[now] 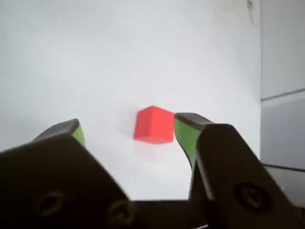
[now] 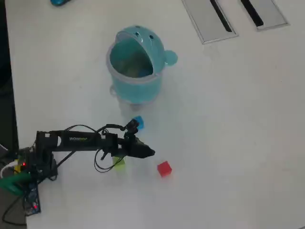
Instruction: Grasp RGB lego blocks and put them in the bin one by one.
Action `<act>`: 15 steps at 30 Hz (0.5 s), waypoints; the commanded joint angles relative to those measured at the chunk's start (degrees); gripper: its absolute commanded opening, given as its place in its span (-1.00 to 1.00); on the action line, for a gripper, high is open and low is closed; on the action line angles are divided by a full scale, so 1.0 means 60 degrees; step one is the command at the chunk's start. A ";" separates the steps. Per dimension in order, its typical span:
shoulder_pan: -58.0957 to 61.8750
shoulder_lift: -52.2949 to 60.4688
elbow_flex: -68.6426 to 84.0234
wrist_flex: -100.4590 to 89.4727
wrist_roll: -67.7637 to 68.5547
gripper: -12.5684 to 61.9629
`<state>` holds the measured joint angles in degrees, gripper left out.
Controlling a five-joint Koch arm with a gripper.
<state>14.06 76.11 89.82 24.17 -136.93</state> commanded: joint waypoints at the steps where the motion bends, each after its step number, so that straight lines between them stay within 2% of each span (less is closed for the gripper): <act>1: 0.0000 -0.0015 -0.0850 -0.0088 0.0601 0.29; 7: 0.0176 -0.0527 -0.1128 -0.0073 0.7163 0.27; 9: 0.0117 -0.0674 -0.1128 -0.0190 0.7075 0.27; 12: 0.0161 -0.0776 -0.1099 -0.1377 0.4834 0.28; 15: 0.0366 -0.0923 -0.1304 -0.2783 0.3750 0.28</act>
<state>15.82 69.79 87.98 15.12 -110.04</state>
